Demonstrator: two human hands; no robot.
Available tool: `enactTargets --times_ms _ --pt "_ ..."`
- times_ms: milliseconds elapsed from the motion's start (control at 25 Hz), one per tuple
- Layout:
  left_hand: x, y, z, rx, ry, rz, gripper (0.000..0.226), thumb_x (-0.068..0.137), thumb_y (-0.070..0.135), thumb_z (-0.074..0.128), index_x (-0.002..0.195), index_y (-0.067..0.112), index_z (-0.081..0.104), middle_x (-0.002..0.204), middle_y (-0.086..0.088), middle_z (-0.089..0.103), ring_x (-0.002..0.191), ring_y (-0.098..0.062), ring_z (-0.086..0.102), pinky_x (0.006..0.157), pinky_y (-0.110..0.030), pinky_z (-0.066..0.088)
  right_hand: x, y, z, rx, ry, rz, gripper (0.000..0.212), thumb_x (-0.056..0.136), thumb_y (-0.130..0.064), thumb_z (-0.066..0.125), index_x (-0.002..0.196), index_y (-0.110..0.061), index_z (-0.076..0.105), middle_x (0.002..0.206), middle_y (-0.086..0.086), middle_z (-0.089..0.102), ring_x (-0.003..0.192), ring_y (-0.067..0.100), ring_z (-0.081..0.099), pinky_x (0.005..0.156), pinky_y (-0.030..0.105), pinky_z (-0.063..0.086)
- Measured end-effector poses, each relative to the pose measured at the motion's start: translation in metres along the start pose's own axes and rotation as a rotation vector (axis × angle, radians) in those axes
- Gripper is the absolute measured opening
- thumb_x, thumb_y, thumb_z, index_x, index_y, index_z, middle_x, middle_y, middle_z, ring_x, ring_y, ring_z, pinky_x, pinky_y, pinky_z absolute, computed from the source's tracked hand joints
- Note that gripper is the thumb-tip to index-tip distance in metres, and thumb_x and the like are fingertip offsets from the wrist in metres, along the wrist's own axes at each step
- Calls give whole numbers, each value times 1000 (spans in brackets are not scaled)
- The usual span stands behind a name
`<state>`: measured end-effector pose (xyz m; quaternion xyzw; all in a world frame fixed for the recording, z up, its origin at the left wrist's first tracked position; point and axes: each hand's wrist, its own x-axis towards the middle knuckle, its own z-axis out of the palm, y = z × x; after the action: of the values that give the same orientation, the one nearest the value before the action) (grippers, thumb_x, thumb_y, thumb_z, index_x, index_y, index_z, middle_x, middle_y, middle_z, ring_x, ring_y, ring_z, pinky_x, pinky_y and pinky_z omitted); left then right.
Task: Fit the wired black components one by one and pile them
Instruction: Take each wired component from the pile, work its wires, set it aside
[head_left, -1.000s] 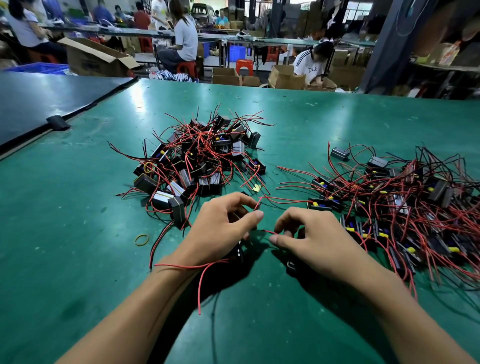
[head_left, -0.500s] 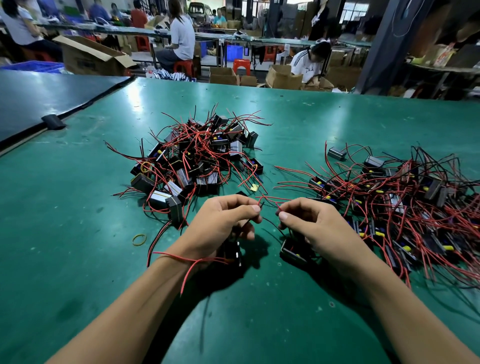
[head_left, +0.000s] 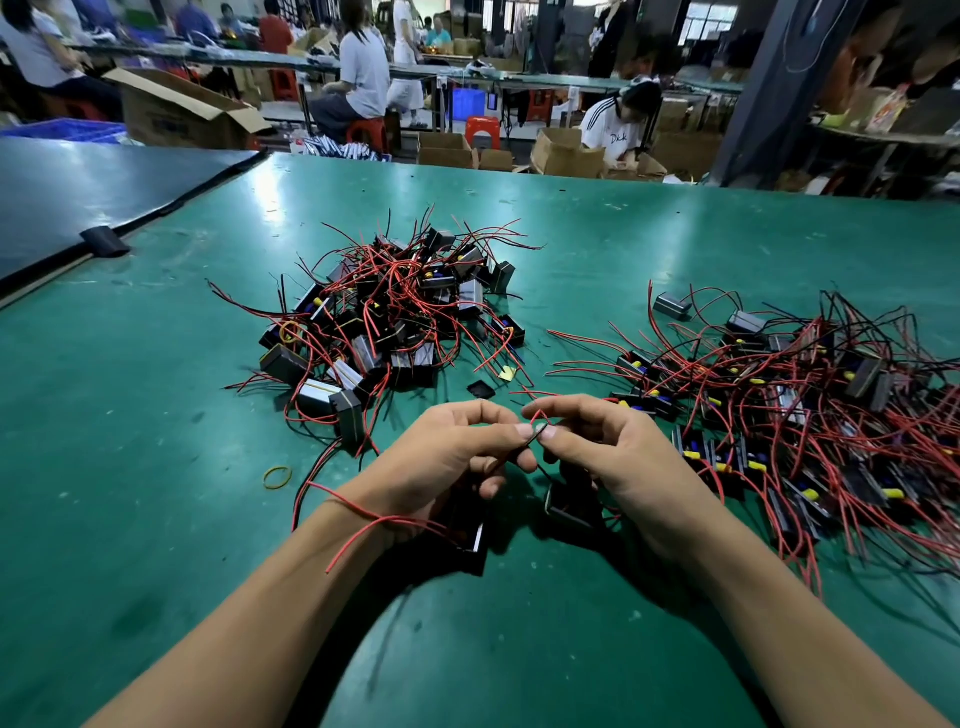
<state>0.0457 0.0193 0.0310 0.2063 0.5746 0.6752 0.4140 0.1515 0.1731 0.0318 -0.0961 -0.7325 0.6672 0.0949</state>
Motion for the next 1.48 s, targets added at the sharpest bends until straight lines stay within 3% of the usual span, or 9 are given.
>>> enactTargets --times_ms 160,360,520,720,920,1040,1160,1360,1480 --pt "-2 -1 0 55 -2 23 24 74 25 75 83 11 58 71 -9 69 44 -13 47 43 -18 39 0 1 -2 36 -12 -2 18 76 -34 74 91 -25 78 73 -3 64 65 14 48 57 20 37" --pt "-6 0 6 197 50 199 31 68 33 80 86 13 64 78 -3 65 53 -13 47 50 -22 38 5 5 -2 46 74 7 7 89 -16 70 84 -18 76 65 -1 62 50 11 45 45 16 37" --pt "-7 -5 10 487 115 289 19 77 13 81 86 12 64 67 8 61 56 -12 47 54 -22 39 6 7 -2 43 127 45 6 90 -16 71 86 -14 75 66 -1 64 53 12 48 47 18 41" --pt "-6 -7 10 456 225 370 9 86 9 72 90 15 67 83 -1 68 59 -15 50 59 -28 40 6 8 -4 15 137 34 5 89 -19 73 88 -16 76 67 -3 67 53 12 50 49 19 44" --pt "-5 -7 9 432 233 337 13 89 7 66 94 17 74 61 9 61 48 -10 46 49 -22 35 3 5 -3 25 159 8 10 87 -26 76 90 -17 76 70 -1 68 60 10 56 53 19 47" --pt "-6 -7 10 478 217 367 7 88 11 69 87 15 74 49 14 56 45 -2 41 46 -12 32 0 1 0 -153 213 -82 20 81 -38 79 85 -19 75 67 -4 66 59 6 54 56 19 42" --pt "-7 -8 12 501 217 399 4 87 10 71 85 9 73 48 17 56 44 4 42 47 -8 32 -1 -1 7 -262 291 -125 19 84 -34 78 74 -18 73 59 -5 64 51 7 52 56 25 41" --pt "-6 -8 11 489 271 398 4 86 11 72 83 9 73 47 14 55 45 2 43 48 -10 33 -1 -5 6 -67 294 -1 27 87 -27 75 76 -3 69 59 3 62 46 15 52 46 21 43" --pt "-6 -9 11 478 289 394 6 86 12 72 80 11 73 47 12 52 46 -3 40 47 -13 31 0 -5 3 -69 248 30 25 89 -25 73 71 -9 70 60 3 62 44 13 50 43 17 40"
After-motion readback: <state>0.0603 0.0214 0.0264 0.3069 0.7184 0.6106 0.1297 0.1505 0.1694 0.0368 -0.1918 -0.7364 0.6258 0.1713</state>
